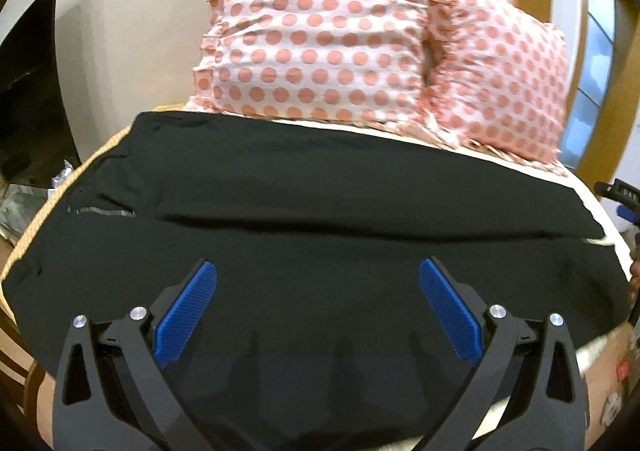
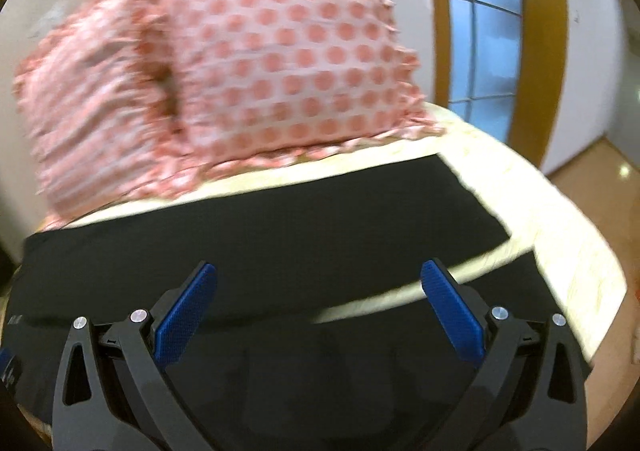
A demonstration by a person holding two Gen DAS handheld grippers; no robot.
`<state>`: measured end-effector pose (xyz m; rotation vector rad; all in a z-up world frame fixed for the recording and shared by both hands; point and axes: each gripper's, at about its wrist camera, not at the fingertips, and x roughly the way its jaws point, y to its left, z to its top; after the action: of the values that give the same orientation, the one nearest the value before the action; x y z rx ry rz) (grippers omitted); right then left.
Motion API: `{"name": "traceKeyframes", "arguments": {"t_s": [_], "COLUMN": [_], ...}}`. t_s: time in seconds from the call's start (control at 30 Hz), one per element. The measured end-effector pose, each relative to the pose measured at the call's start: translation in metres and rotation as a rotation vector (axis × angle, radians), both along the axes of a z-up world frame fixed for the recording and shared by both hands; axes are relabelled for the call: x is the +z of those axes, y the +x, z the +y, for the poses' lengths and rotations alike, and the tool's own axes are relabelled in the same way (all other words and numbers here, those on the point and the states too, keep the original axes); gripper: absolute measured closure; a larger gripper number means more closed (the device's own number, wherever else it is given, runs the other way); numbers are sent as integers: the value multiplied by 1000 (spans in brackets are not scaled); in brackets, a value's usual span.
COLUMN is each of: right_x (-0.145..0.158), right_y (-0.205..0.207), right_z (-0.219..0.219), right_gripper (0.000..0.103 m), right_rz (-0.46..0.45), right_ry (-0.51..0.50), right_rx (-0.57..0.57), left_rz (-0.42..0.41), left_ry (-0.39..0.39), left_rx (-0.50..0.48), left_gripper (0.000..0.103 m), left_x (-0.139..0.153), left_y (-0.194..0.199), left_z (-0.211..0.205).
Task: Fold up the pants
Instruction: 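Lower the right tool onto the trousers and close it on the fabric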
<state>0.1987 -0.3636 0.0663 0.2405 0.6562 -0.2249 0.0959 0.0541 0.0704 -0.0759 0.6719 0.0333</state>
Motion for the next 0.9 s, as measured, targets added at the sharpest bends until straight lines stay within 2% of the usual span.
{"name": "traceKeyframes", "arguments": {"t_s": [0.07, 0.17, 0.23, 0.27, 0.33, 0.37, 0.47, 0.67, 0.8, 0.87, 0.9], "right_x": [0, -5, -13, -21, -34, -42, -57, -72, -79, -79, -79], "right_y": [31, 74, 102, 119, 140, 152, 173, 198, 205, 197, 192], "right_z": [-20, -49, -67, -78, -93, -101, -112, -119, -113, -110, -111], "right_gripper": [1, 11, 22, 24, 41, 44, 45, 44, 44, 46, 56], "right_rz": [31, 76, 120, 154, 191, 213, 249, 290, 325, 302, 290], "right_ry": [-20, -23, 7, 37, 74, 88, 96, 104, 20, 15, 32], "right_rx": [-88, -208, -259, -289, -334, -362, -435, -501, -514, -497, -497], "left_rz": [-8, -19, -16, -4, 13, 41, 75, 110, 114, 112, 111], "left_ry": [18, 42, 45, 40, 33, 33, -21, -83, -99, -103, -107], "left_rx": [31, 70, 84, 88, 80, 68, 11, 2, -1, 1, 2], "left_gripper": [2, 2, 2, 2, 2, 2, 2, 2, 2, 2, 2], "left_x": [0, -5, -12, -17, -25, -31, -38, -46, -46, -46, -46], "left_y": [17, 32, 40, 45, 51, 55, 59, 64, 65, 65, 65], "left_z": [5, 10, 14, 16, 17, 16, 19, 25, 26, 26, 27]}}
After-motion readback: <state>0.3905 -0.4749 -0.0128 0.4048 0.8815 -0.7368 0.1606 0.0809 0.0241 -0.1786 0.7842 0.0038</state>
